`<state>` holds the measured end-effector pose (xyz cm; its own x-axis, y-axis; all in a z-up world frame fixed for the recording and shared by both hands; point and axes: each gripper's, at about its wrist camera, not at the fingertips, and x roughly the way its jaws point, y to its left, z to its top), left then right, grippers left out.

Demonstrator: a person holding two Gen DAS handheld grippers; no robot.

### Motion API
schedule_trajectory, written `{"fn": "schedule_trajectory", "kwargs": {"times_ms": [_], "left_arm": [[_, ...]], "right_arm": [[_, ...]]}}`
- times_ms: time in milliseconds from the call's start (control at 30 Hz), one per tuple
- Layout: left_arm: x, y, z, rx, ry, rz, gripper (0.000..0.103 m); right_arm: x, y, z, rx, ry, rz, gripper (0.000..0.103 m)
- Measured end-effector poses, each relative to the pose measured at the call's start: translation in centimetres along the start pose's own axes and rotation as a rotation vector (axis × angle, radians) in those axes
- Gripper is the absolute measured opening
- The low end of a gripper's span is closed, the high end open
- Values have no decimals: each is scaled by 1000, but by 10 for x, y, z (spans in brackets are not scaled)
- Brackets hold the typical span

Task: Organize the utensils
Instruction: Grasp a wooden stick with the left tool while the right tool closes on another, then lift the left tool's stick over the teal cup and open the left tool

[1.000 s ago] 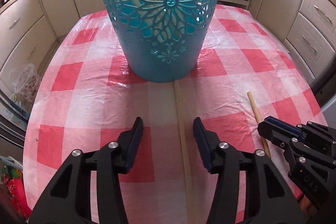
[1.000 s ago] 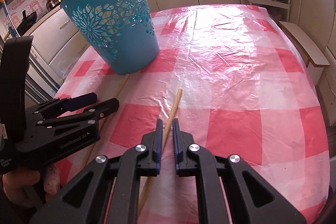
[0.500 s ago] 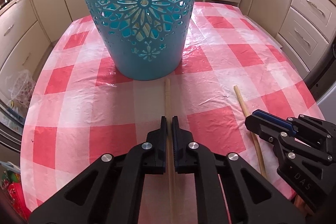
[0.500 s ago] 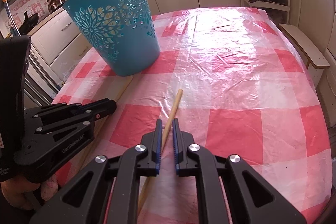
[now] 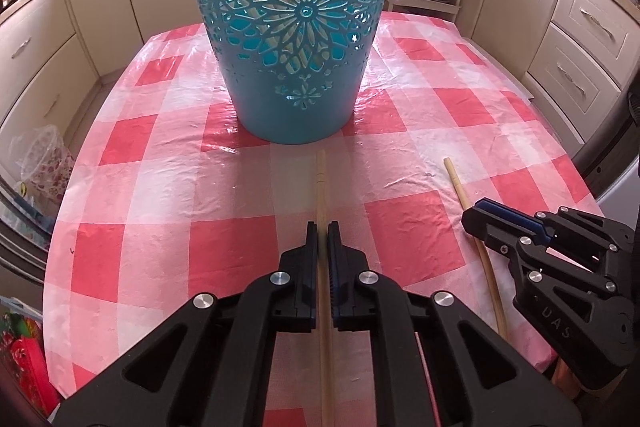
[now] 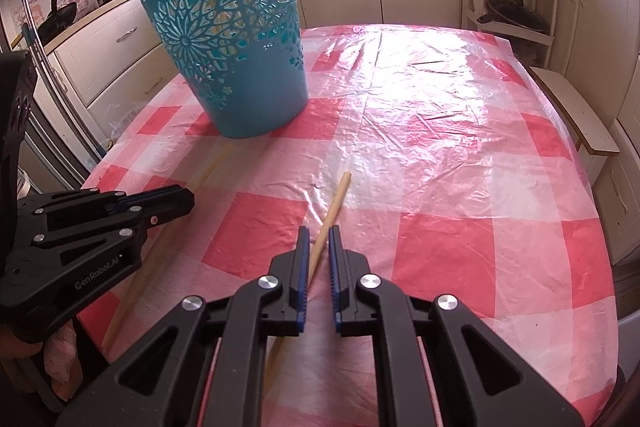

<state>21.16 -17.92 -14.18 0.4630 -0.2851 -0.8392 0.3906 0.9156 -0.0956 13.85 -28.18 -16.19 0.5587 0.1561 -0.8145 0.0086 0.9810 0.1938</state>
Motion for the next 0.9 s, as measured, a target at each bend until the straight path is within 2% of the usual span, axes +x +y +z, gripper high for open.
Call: {"fn": "schedule_trajectory", "kwargs": {"times_ms": [267, 467, 600, 900], "left_arm": [[-10, 16, -2, -51, -25, 4, 5], [3, 31, -5, -82, 24, 0, 5], [7, 35, 0, -87, 41, 1, 5], [22, 32, 20, -25, 69, 30, 6]], "right_arm": [[-2, 2, -3, 10, 0, 39, 7], [0, 4, -1, 12, 16, 48, 14], [1, 6, 0, 1, 16, 37, 14], [3, 7, 1, -15, 5, 21, 11]]}}
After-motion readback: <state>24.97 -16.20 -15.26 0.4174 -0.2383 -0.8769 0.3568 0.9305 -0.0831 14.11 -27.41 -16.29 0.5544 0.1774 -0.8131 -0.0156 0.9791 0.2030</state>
